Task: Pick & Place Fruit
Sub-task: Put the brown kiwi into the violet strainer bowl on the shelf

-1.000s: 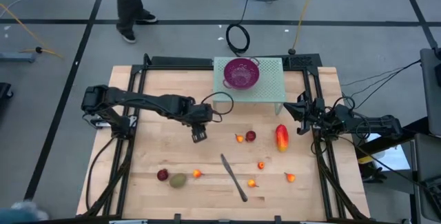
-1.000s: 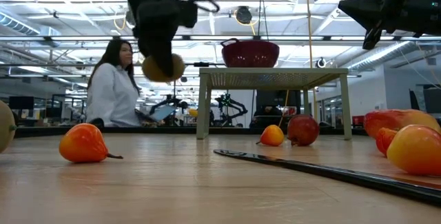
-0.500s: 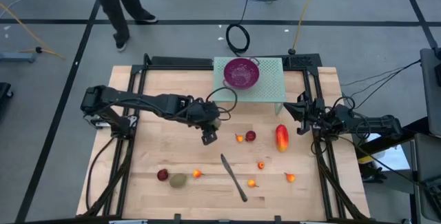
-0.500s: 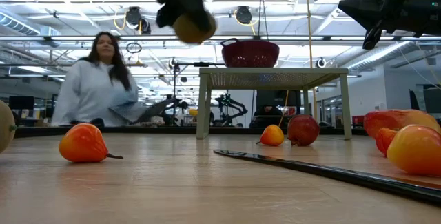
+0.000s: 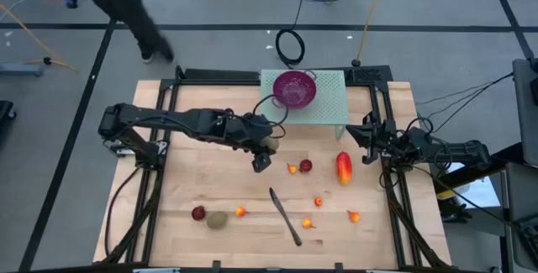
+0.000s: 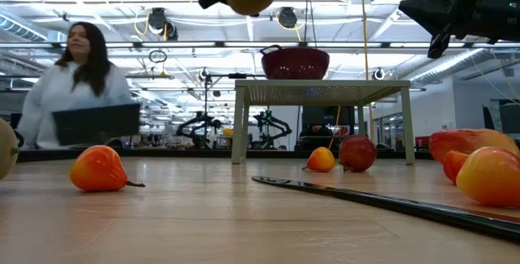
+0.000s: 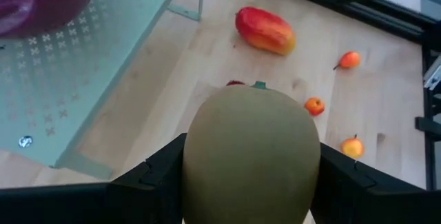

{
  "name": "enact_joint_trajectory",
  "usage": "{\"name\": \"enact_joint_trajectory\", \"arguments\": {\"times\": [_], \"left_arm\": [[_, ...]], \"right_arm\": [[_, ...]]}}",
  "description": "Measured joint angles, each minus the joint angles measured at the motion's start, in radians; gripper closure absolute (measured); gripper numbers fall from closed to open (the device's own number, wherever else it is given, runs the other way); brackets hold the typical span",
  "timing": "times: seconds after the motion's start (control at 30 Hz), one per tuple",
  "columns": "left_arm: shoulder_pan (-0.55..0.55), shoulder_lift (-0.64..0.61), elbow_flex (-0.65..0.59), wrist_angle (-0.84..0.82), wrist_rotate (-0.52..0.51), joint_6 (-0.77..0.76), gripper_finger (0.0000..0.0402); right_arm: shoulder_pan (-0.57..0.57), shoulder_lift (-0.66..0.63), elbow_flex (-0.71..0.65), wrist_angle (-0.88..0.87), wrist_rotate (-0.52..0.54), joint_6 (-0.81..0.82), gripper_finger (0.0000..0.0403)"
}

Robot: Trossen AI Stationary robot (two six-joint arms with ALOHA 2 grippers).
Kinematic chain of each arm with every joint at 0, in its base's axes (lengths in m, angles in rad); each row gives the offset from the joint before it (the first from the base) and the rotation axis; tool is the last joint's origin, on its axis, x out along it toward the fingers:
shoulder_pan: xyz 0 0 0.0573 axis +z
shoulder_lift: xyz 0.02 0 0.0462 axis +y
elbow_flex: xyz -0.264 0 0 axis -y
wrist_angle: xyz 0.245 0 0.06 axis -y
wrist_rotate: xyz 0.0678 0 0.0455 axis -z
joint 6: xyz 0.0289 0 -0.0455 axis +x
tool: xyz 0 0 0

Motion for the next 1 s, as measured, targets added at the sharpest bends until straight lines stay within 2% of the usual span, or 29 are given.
{"name": "enact_joint_trajectory", "arguments": {"times": [0.33, 0.63, 0.87, 1.0], "left_arm": [[0.004, 0.000, 0.005, 0.008, 0.000, -0.003, 0.0179], [0.065, 0.000, 0.005, 0.160, 0.000, 0.005, 0.0179], [0.133, 0.000, 0.005, 0.226, 0.001, -0.069, 0.0179], [0.169, 0.000, 0.005, 0.256, 0.035, -0.134, 0.0179]], "right_arm": [[0.000, 0.000, 0.000, 0.000, 0.000, 0.000, 0.0403], [0.000, 0.000, 0.000, 0.000, 0.000, 0.000, 0.0403], [0.000, 0.000, 0.000, 0.000, 0.000, 0.000, 0.0403], [0.000, 0.000, 0.000, 0.000, 0.000, 0.000, 0.0403]]}}
